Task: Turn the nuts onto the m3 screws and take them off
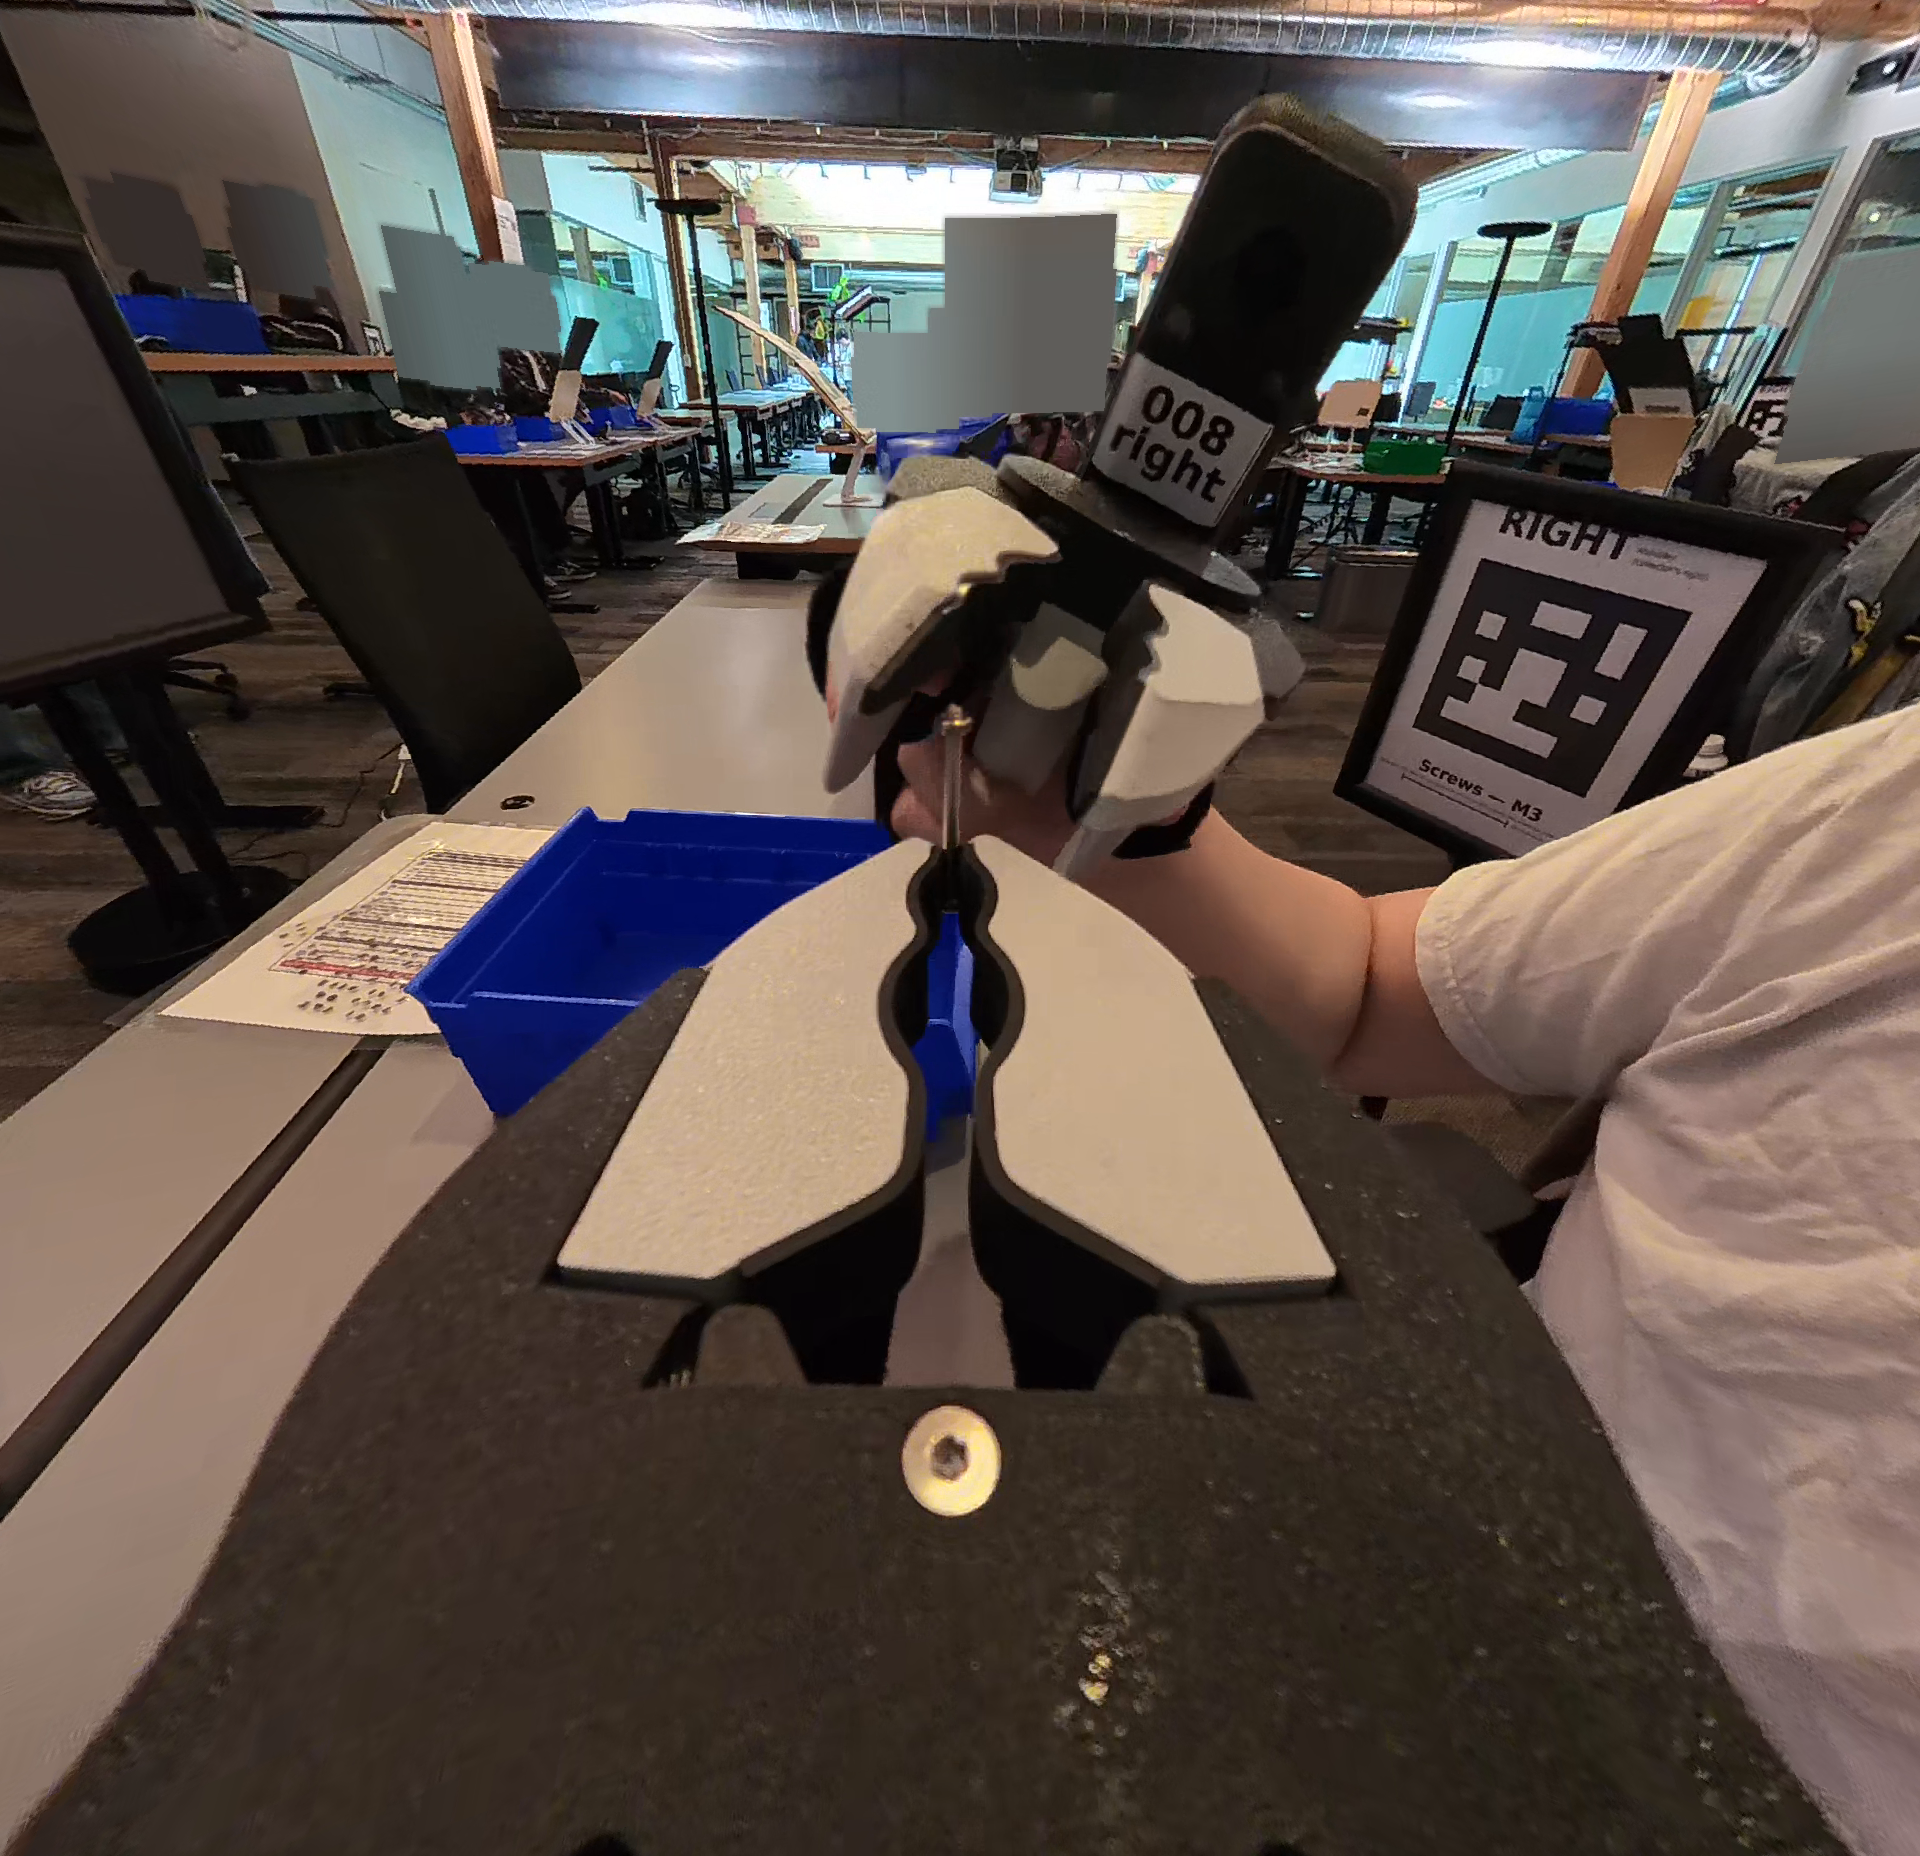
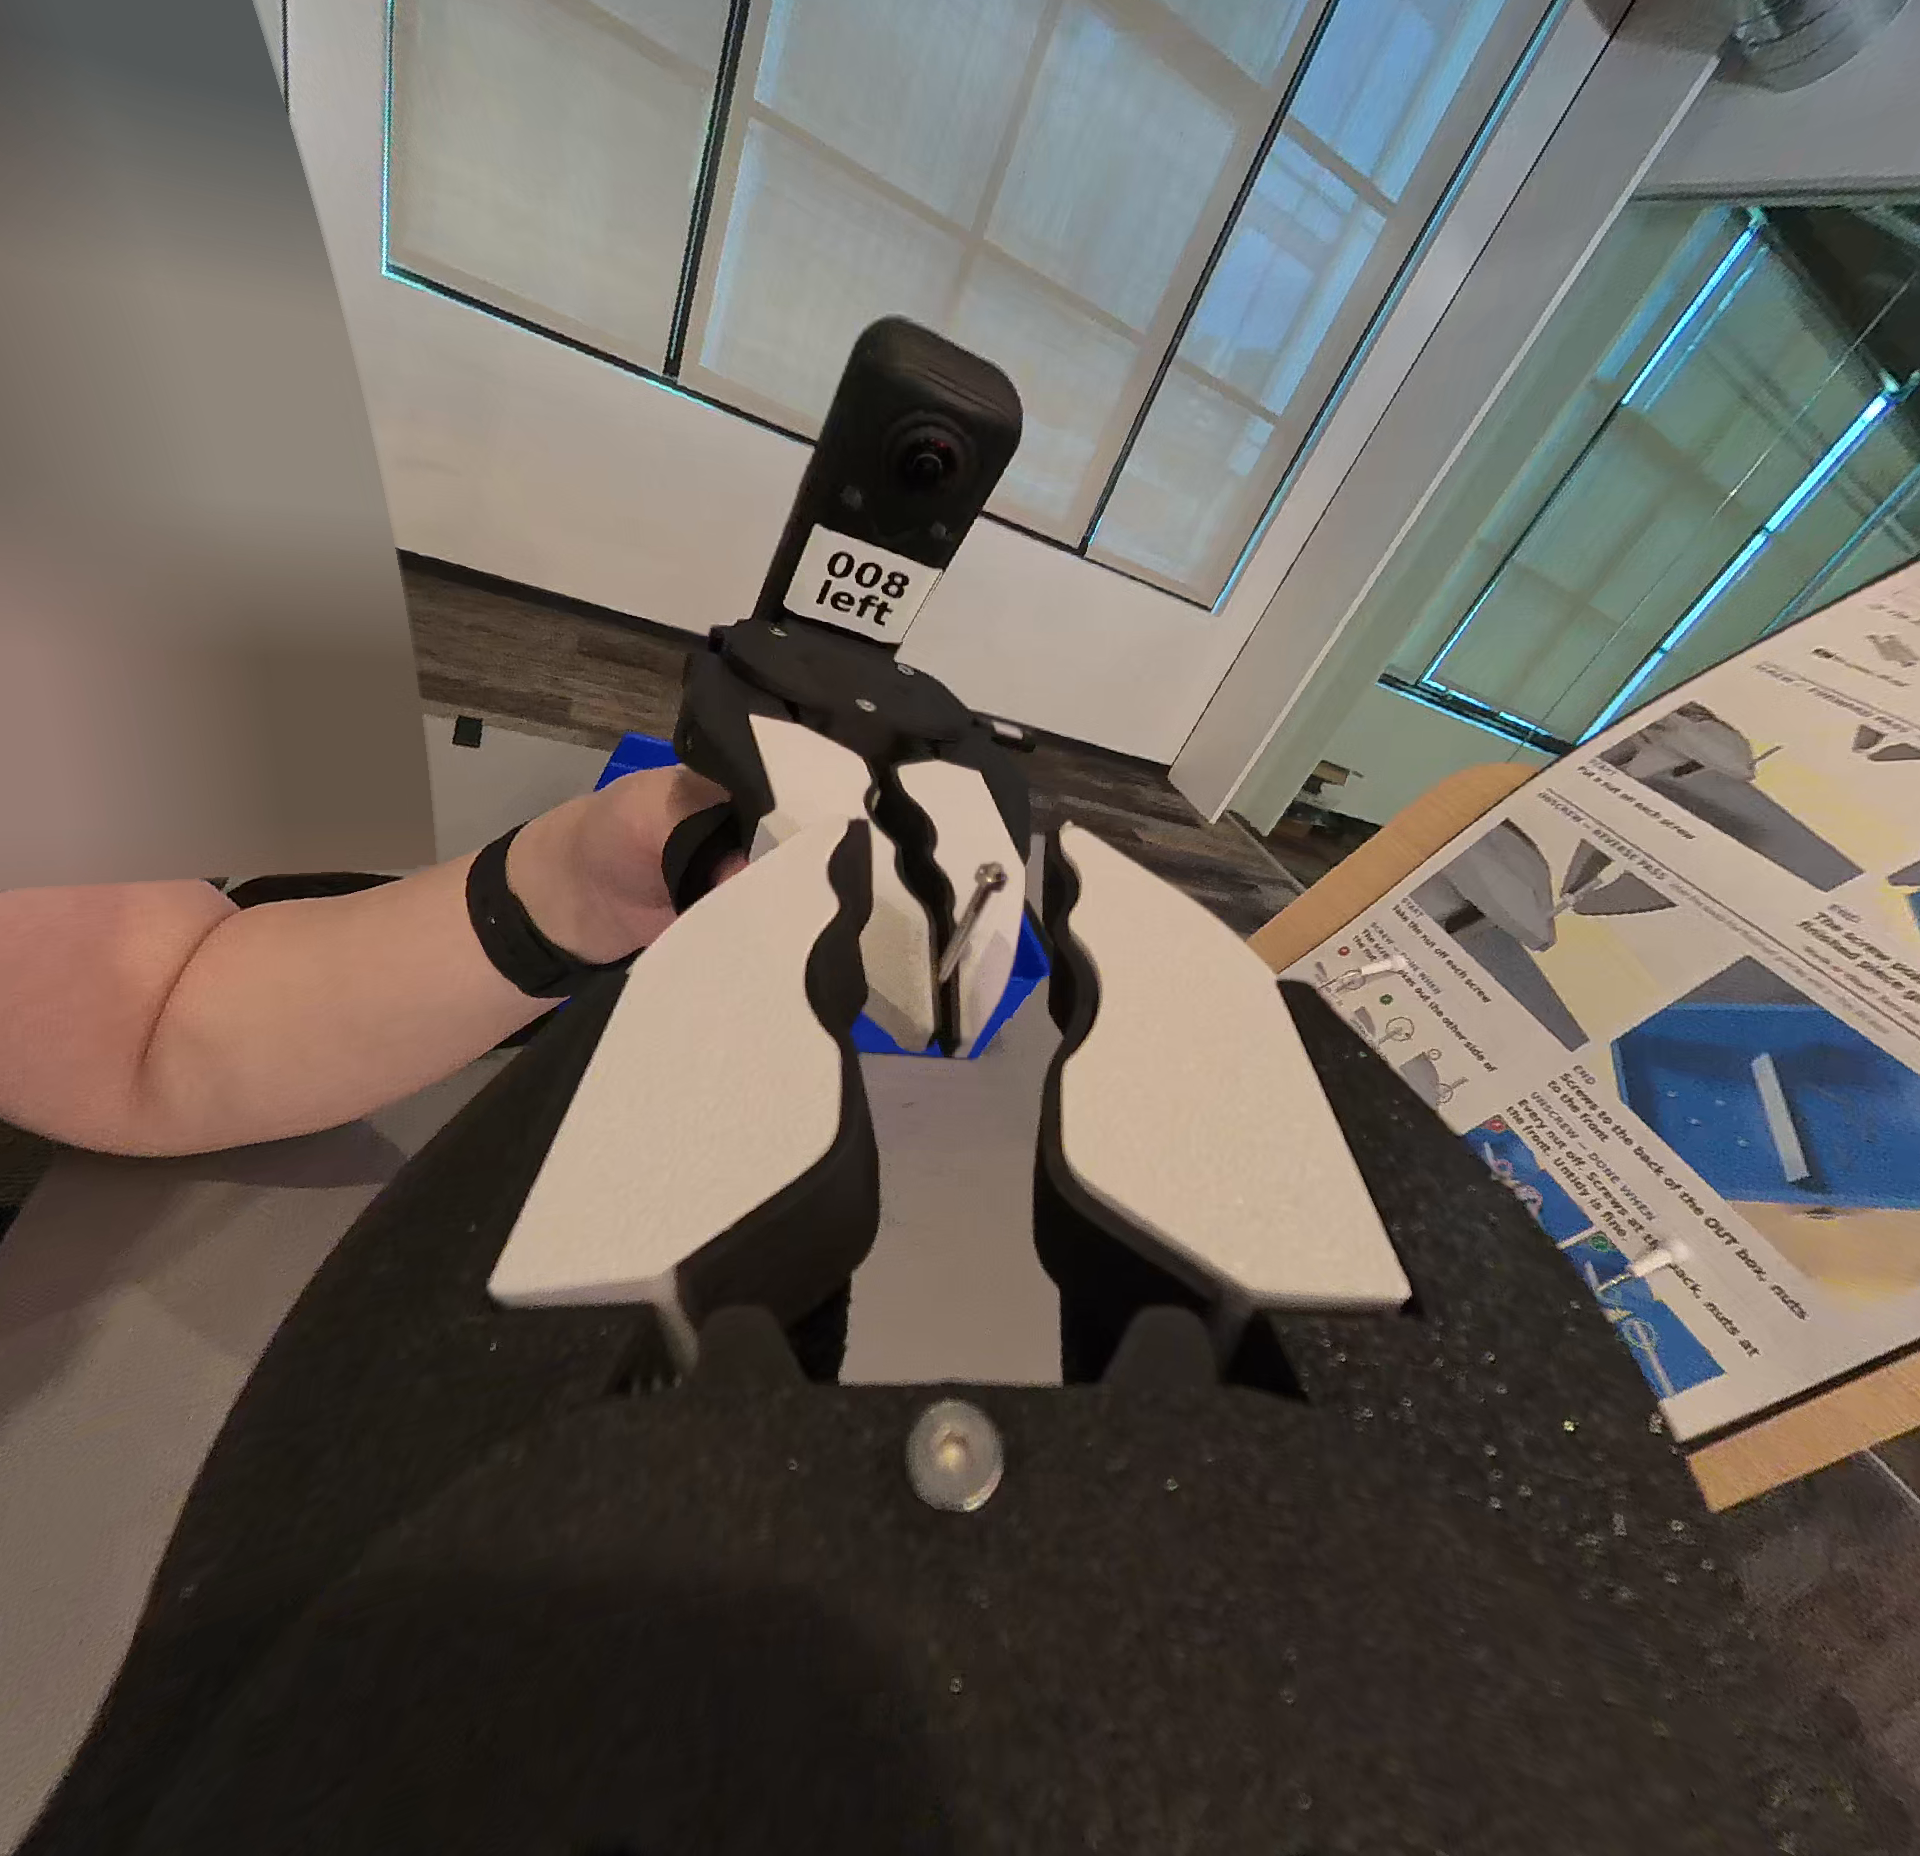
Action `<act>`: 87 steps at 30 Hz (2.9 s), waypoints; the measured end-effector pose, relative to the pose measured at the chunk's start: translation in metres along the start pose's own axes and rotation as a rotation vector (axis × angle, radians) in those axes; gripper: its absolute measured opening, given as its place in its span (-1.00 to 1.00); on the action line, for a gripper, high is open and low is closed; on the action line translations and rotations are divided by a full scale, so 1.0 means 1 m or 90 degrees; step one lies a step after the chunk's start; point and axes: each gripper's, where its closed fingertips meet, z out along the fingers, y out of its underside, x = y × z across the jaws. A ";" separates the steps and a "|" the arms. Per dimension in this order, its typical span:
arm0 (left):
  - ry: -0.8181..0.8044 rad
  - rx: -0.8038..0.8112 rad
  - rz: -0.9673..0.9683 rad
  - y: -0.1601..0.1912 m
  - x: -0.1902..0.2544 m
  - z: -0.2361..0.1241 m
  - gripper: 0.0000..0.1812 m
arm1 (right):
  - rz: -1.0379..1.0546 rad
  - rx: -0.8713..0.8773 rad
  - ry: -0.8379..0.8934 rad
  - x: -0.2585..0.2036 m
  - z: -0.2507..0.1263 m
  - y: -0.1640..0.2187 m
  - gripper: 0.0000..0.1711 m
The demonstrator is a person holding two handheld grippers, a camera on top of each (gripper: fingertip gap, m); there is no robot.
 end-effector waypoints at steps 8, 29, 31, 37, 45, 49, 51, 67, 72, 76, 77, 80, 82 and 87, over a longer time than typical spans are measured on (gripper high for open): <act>-0.021 0.021 -0.023 -0.003 -0.011 -0.008 -0.98 | -0.001 0.013 0.013 -0.002 -0.014 -0.003 -0.64; -0.024 0.026 -0.027 -0.004 -0.014 -0.010 -0.98 | 0.023 0.013 0.008 0.006 0.005 -0.001 -0.59; -0.027 0.024 -0.024 -0.003 -0.013 -0.010 -0.98 | 0.016 0.003 -0.005 0.002 0.011 0.001 -0.59; -0.035 0.034 -0.034 -0.006 -0.018 -0.015 -0.98 | 0.016 0.011 0.007 0.001 0.001 -0.001 -0.61; -0.021 0.023 -0.026 -0.004 -0.012 -0.010 -0.98 | 0.050 0.000 -0.015 0.004 0.013 0.004 -0.54; -0.032 0.026 -0.030 -0.004 -0.016 -0.014 -0.98 | 0.033 -0.001 -0.009 -0.001 0.011 0.005 -0.53; -0.036 0.029 -0.034 -0.005 -0.018 -0.017 -0.98 | 0.035 0.010 -0.006 -0.002 0.005 0.003 -0.58; -0.031 0.029 -0.040 -0.005 -0.018 -0.018 -0.98 | 0.057 0.017 -0.001 0.000 0.005 0.002 -0.56; -0.021 0.023 -0.034 -0.004 -0.013 -0.014 -0.98 | 0.074 0.011 -0.007 0.005 0.015 0.005 -0.53; -0.029 0.019 -0.030 -0.003 -0.014 -0.014 -0.98 | 0.071 -0.001 -0.035 -0.004 0.022 0.009 -0.47; -0.032 0.020 -0.032 -0.003 -0.015 -0.014 -0.98 | 0.065 -0.002 -0.027 -0.004 0.021 0.009 -0.46; -0.038 0.030 -0.038 -0.005 -0.019 -0.018 -0.98 | 0.058 0.004 -0.008 -0.002 0.011 0.007 -0.51; -0.029 0.032 -0.044 -0.005 -0.018 -0.019 -0.98 | 0.064 0.013 0.002 0.001 0.008 0.004 -0.51; -0.021 0.021 -0.036 -0.003 -0.013 -0.012 -0.98 | 0.080 0.009 -0.017 0.001 0.021 0.006 -0.48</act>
